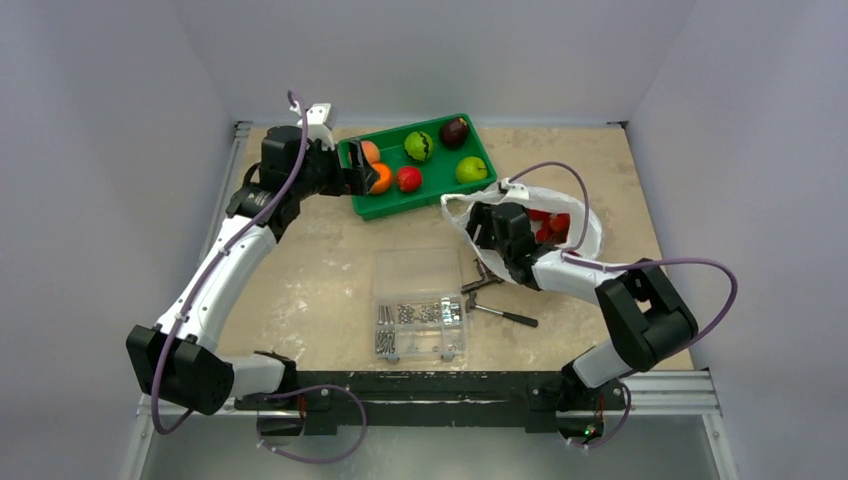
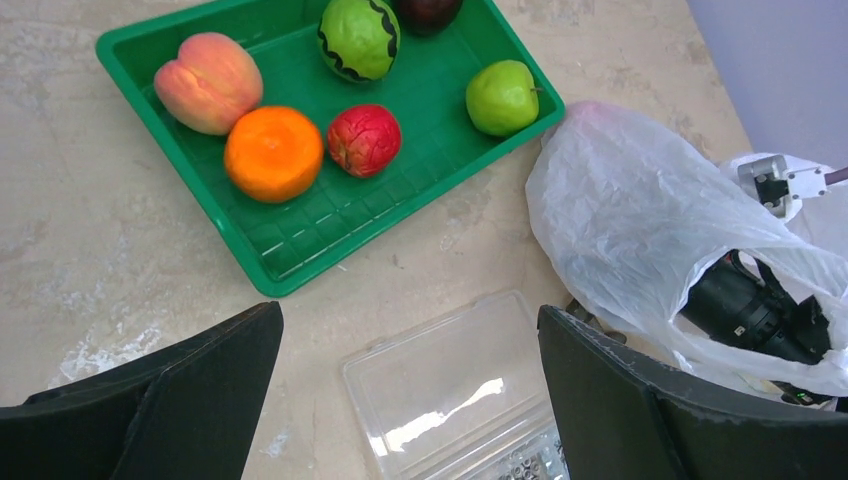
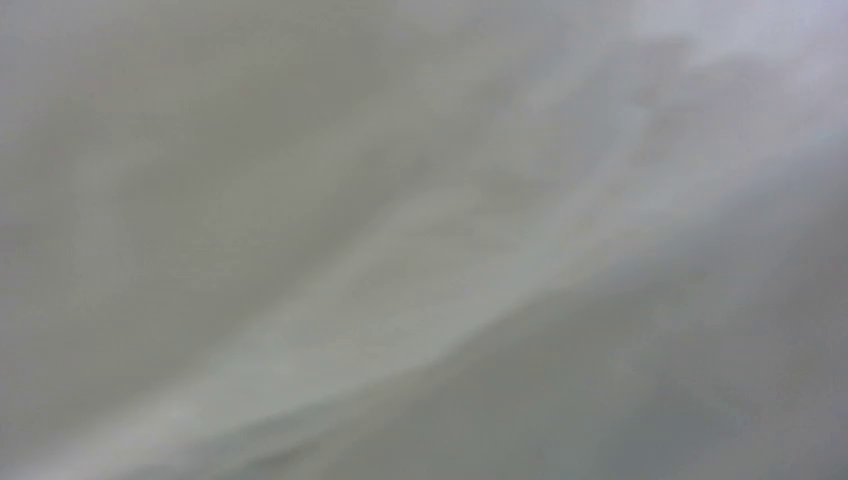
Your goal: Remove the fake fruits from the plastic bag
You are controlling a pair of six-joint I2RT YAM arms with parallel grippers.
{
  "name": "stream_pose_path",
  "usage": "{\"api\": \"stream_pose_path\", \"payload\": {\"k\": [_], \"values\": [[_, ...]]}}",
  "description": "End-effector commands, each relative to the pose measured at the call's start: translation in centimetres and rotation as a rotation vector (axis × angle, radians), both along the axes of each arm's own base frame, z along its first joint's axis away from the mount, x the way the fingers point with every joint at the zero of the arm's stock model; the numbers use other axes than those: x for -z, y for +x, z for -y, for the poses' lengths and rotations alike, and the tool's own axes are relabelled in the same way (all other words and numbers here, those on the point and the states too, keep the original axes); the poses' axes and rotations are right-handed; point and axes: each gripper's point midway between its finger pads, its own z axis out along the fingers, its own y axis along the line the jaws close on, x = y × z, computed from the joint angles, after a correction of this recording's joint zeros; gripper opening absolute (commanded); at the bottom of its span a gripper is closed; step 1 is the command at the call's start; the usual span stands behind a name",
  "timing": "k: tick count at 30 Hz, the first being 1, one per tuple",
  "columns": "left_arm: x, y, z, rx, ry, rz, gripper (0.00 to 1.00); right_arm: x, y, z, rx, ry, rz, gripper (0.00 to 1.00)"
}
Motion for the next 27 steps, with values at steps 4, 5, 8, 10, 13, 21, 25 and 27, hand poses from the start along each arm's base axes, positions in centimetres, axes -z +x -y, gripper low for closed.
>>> {"api": "stream_pose_path", "payload": {"k": [4, 5, 8, 10, 13, 21, 25, 27], "values": [[-0.2, 0.0, 0.5, 0.025, -0.029, 0.016, 1.0, -2.5, 1.5, 3.2, 0.162, -0.07, 0.089, 0.7], [-0.2, 0.0, 0.6, 0.027, -0.029, 0.016, 1.0, -3.0, 1.5, 3.5, 0.186, -0.065, 0.097, 0.7], [-0.2, -0.1, 0.6, 0.033, -0.033, 0.013, 1.0, -3.9, 1.9, 4.5, 0.268, -0.034, 0.119, 0.7], [-0.2, -0.2, 0.6, 0.031, -0.032, 0.015, 1.0, -4.2, 2.1, 5.0, 0.317, -0.016, 0.122, 0.71], [-0.1, -0.3, 0.6, 0.03, -0.031, 0.014, 1.0, -4.4, 2.5, 5.3, 0.362, 0.009, 0.126, 0.75], [0.7, 0.1, 0.7, 0.031, -0.028, -0.009, 1.0, -4.8, 4.1, 6.4, 0.449, 0.097, 0.119, 0.84], [1.3, 0.3, 0.8, 0.031, -0.025, -0.022, 1.0, -4.3, 5.2, 7.3, 0.481, 0.167, 0.092, 0.89], [1.5, 0.5, 0.8, 0.032, -0.023, -0.028, 1.0, -3.9, 5.8, 8.0, 0.499, 0.195, 0.078, 0.9]]}}
